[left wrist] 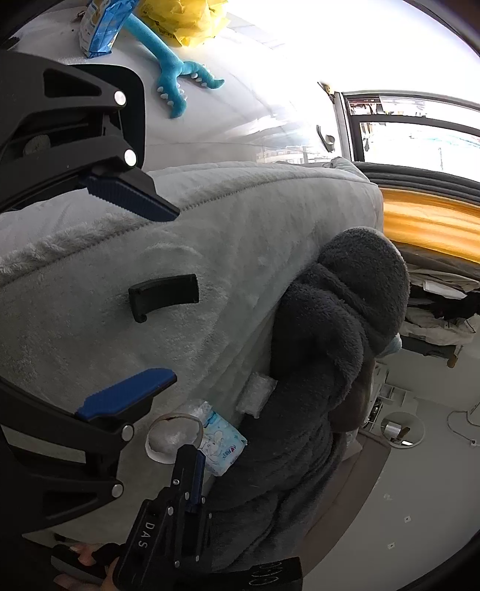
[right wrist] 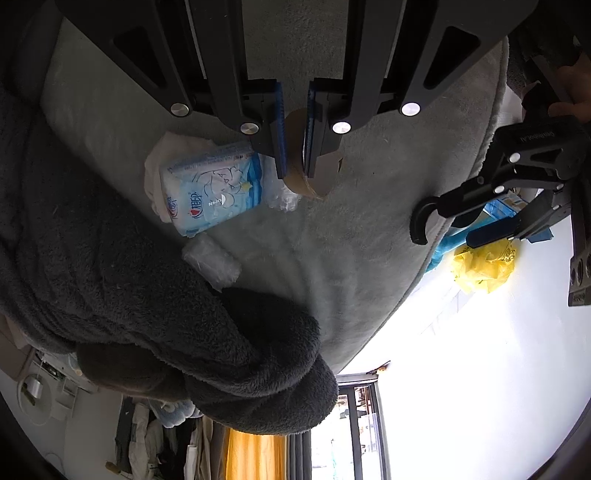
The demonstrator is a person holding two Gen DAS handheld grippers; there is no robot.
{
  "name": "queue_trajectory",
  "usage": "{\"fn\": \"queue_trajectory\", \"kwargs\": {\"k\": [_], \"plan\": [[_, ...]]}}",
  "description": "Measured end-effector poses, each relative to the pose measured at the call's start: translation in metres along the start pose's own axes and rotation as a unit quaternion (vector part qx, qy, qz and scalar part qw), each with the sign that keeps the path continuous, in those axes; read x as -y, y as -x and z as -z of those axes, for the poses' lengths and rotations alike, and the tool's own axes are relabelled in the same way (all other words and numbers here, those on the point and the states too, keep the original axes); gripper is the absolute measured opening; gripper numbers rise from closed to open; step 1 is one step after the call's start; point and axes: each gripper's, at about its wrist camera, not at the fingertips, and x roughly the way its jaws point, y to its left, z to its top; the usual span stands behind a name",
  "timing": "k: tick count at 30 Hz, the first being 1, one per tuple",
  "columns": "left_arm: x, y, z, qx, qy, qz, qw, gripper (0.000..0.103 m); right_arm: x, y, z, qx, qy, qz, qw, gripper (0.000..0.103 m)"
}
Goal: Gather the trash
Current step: 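Grasp the black clip with the left gripper while the right grasps the brown tape roll, then carry the clip and tape roll to the bin and open the left gripper over it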
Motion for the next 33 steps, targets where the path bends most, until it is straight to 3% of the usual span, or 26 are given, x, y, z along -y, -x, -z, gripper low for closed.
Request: {"fn": "queue_trajectory", "kwargs": {"k": [9,21,33], "plan": [[0.006,-0.009,-0.001,-0.003,-0.004,-0.007,1.0,0.083,0.012,0.007,0.0,0.018,-0.02,-0.001,1.0,0.002],[0.014,-0.02,-0.001,-0.006,-0.018,-0.015,0.9997,0.066,0.016,0.018,-0.003,0.035,-0.041,-0.034,0.998,0.002],[0.001,-0.04,0.0,-0.032,0.024,-0.003,0.9992,0.03,0.017,0.02,0.0,0.038,-0.052,-0.057,0.996,0.002]]}}
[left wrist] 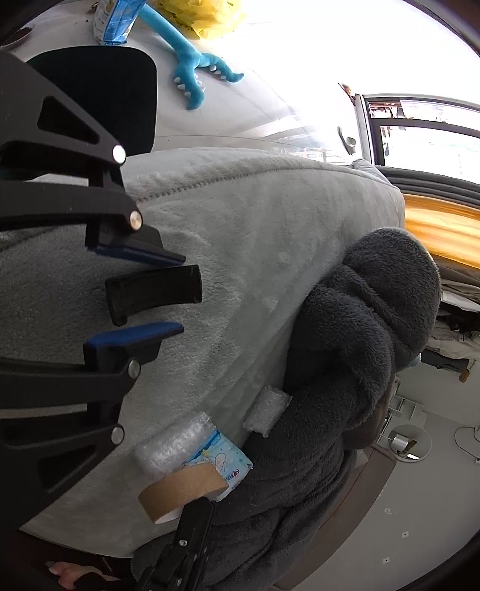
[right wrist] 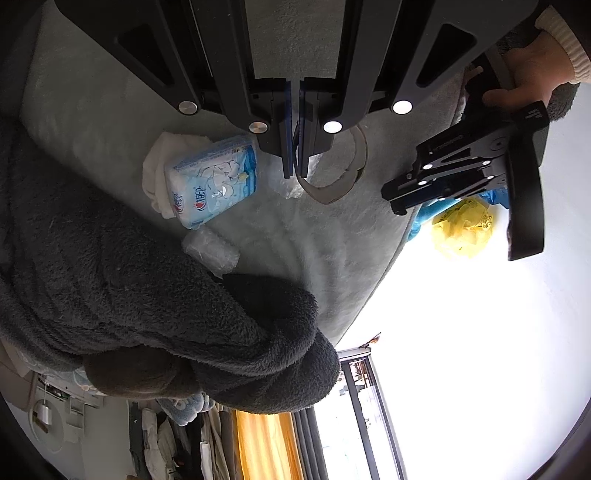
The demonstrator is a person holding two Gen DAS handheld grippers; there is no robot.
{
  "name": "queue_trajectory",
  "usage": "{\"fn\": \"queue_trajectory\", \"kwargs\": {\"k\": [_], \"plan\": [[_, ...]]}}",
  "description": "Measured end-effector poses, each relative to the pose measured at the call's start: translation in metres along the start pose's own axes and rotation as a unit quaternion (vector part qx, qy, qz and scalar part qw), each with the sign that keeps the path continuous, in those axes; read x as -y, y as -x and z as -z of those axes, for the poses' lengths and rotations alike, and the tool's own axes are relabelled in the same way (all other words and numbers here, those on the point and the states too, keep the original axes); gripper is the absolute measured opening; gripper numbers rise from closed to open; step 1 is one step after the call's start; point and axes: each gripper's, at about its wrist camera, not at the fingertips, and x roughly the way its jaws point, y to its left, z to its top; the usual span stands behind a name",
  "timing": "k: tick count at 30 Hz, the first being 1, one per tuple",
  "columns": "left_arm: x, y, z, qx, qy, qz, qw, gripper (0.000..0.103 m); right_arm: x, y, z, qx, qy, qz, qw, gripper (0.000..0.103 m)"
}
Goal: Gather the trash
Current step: 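Carry the clip and tape roll to the bin and open the left gripper over it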
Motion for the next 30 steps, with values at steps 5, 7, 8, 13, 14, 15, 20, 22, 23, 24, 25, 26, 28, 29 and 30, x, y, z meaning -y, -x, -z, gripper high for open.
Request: {"fn": "queue_trajectory", "kwargs": {"k": [5,7,8,13,14,15,20,22,23,24,25,26,28,29,30], "plan": [[0.0,0.002,0.0,0.004,-0.003,0.005,1.0,0.022,-0.004,-0.002,0.0,-0.001,0.0,-0.007,1.0,0.002],[0.002,0.006,-0.001,0.008,-0.009,0.007,0.9999,0.022,-0.006,-0.002,-0.001,0.001,0.001,-0.008,1.0,0.002],[0.003,0.008,-0.001,0.011,-0.013,0.008,0.9998,0.022,-0.008,-0.002,-0.002,0.002,0.001,-0.009,1.0,0.002],[0.003,0.023,-0.003,0.023,-0.026,0.004,0.9994,0.022,-0.014,-0.002,-0.007,0.009,-0.004,-0.012,1.0,0.002],[0.002,0.025,-0.003,0.023,-0.024,0.004,0.9994,0.022,-0.015,-0.002,-0.006,0.01,-0.006,-0.012,1.0,0.002],[-0.001,0.027,-0.003,0.023,-0.021,0.006,0.9995,0.022,-0.017,-0.002,-0.006,0.01,-0.008,-0.012,1.0,0.002],[-0.01,0.039,-0.001,0.025,-0.012,0.008,0.9996,0.022,-0.022,-0.002,0.001,0.008,-0.02,-0.012,1.0,0.002],[-0.015,0.045,0.0,0.025,-0.012,0.009,0.9996,0.022,-0.025,-0.002,0.004,0.005,-0.022,-0.011,1.0,0.002],[-0.017,0.048,0.001,0.025,-0.013,0.009,0.9996,0.022,-0.027,-0.001,0.004,0.005,-0.021,-0.011,1.0,0.002],[-0.02,0.052,0.002,0.026,-0.013,0.008,0.9996,0.022,-0.03,0.001,0.005,0.007,-0.022,-0.011,1.0,0.002],[-0.022,0.055,0.003,0.026,-0.011,0.008,0.9996,0.022,-0.032,0.003,0.005,0.009,-0.022,-0.011,1.0,0.002],[-0.025,0.059,0.004,0.027,-0.009,0.009,0.9996,0.022,-0.035,0.005,0.005,0.013,-0.022,-0.011,1.0,0.002],[-0.032,0.066,0.006,0.029,-0.007,0.005,0.9995,0.022,-0.042,0.011,0.005,0.021,-0.021,-0.013,0.999,0.002],[-0.036,0.069,0.006,0.03,-0.007,0.002,0.9995,0.022,-0.045,0.013,0.005,0.024,-0.021,-0.013,0.999,0.002],[-0.039,0.072,0.007,0.031,-0.007,-0.001,0.9995,0.022,-0.049,0.015,0.006,0.027,-0.022,-0.014,0.999,0.002]]}}
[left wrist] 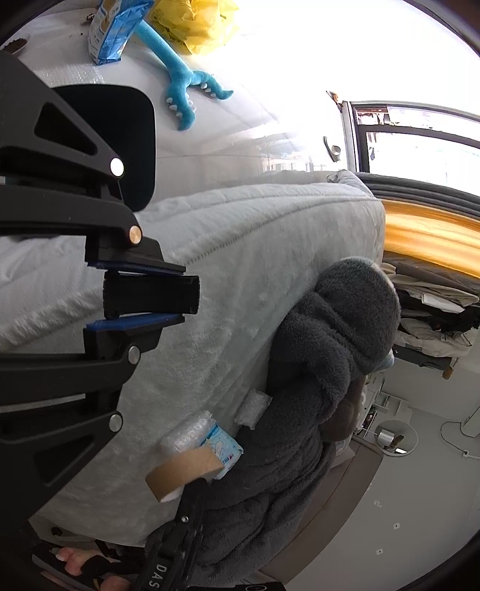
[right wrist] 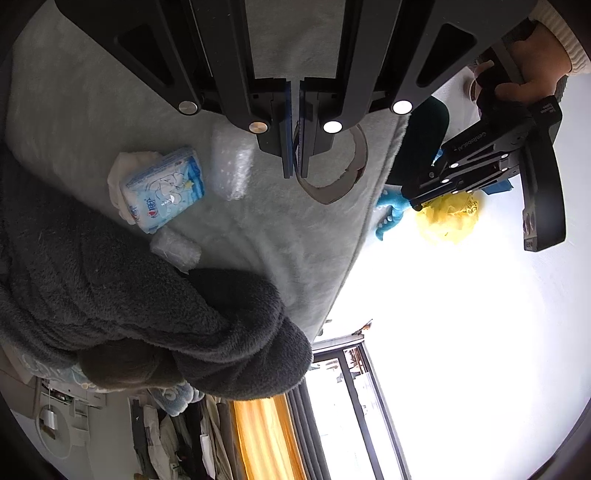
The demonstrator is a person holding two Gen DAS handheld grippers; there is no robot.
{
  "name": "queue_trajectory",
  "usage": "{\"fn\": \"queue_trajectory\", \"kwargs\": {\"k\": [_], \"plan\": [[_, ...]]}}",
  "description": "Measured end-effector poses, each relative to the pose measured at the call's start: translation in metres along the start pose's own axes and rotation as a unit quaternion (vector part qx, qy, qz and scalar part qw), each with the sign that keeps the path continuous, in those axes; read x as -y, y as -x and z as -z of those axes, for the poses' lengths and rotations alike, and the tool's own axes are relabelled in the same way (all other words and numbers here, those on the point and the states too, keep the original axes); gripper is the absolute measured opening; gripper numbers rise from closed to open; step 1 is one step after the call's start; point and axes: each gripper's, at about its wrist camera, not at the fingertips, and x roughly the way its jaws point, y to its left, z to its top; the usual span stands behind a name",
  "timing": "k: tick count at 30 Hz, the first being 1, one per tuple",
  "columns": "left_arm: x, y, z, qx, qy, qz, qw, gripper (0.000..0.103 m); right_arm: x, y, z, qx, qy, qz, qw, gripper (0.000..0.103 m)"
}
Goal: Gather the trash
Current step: 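Carry the clip and tape roll to the bin and open the left gripper over it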
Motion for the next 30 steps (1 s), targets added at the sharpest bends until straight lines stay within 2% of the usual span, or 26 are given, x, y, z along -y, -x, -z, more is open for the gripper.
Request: {"fn": "queue_trajectory", "kwargs": {"k": [6,13,23,30], "plan": [[-0.029,0.001,0.009,-0.017,0.004,-0.034,0.9993,0.022,-0.026,0.006,0.006,0.007,-0.006,-0.019,1.0,0.002],[-0.065,-0.012,0.029,-0.065,0.003,-0.08,0.9946,0.022,-0.058,-0.008,0.003,0.001,0.009,-0.04,0.999,0.002],[-0.11,-0.018,0.045,-0.104,0.032,-0.098,0.9891,0.022,-0.113,-0.043,-0.002,-0.02,0.047,-0.074,0.996,0.002],[-0.137,-0.036,0.064,-0.154,0.044,-0.12,0.9798,0.022,-0.139,-0.066,-0.006,-0.036,0.068,-0.087,0.993,0.002]]}}
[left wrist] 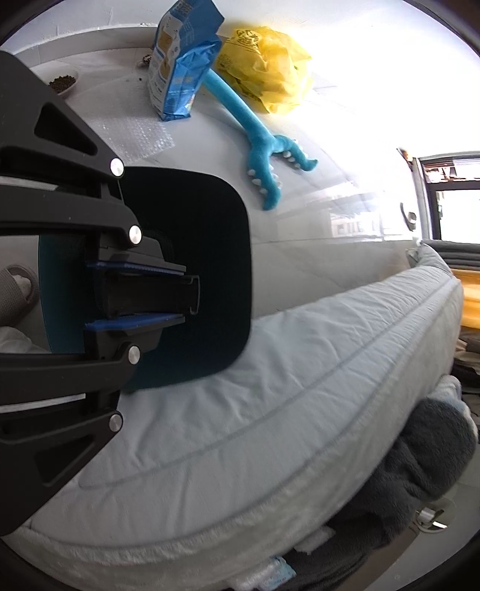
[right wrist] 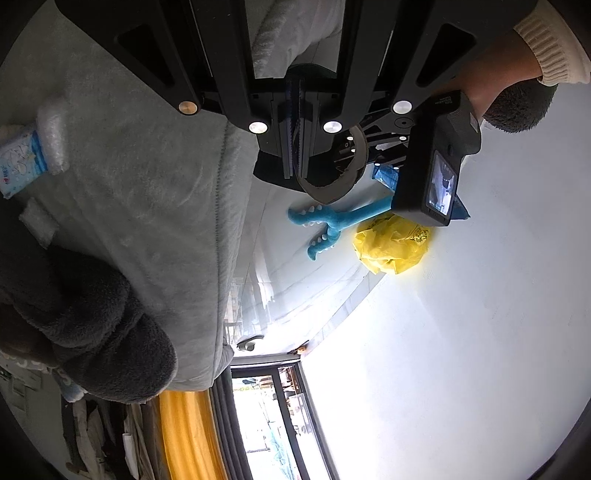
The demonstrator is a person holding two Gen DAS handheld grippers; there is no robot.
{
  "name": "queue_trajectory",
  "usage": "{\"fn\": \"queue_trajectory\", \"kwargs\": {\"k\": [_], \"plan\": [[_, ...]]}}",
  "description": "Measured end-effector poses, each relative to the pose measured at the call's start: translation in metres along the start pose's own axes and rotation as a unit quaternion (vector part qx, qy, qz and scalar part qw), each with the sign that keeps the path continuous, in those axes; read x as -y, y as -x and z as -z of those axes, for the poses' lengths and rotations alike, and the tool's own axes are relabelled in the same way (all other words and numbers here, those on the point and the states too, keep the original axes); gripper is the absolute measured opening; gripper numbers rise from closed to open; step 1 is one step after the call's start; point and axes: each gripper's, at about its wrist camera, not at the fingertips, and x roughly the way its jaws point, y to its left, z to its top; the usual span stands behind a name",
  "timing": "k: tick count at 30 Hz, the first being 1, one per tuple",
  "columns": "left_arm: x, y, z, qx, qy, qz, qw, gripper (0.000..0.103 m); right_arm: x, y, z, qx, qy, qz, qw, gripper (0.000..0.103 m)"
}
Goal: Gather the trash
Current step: 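Carry the clip and tape roll to the bin and open the left gripper over it, then lower the tape roll over the bin and open the right gripper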
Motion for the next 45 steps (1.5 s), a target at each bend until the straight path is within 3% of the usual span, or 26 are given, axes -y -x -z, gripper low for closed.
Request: {"fn": "queue_trajectory", "kwargs": {"k": [8,20,21,24,29,45], "plan": [[-0.031,-0.03,0.017,-0.072,0.017,-0.002,0.9973,0.022,-0.012,-0.039,-0.008,-0.032,0.008,-0.003,0.999,0.002],[-0.069,-0.047,0.028,-0.116,0.055,0.019,0.9916,0.023,-0.032,-0.099,-0.005,-0.089,0.025,-0.005,0.996,0.002],[-0.069,-0.046,0.029,-0.114,0.053,0.019,0.9918,0.025,-0.034,-0.104,-0.004,-0.094,0.027,-0.007,0.995,0.002],[-0.073,-0.04,0.028,-0.102,0.051,0.023,0.9932,0.05,-0.039,-0.117,-0.004,-0.106,0.038,-0.001,0.994,0.002],[-0.086,-0.025,0.023,-0.069,0.054,0.031,0.9957,0.064,-0.041,-0.136,-0.001,-0.125,0.036,0.003,0.992,0.002],[-0.112,0.027,0.009,0.043,0.065,0.023,0.9967,0.084,-0.049,-0.188,0.015,-0.185,0.024,0.002,0.982,0.002]]}}
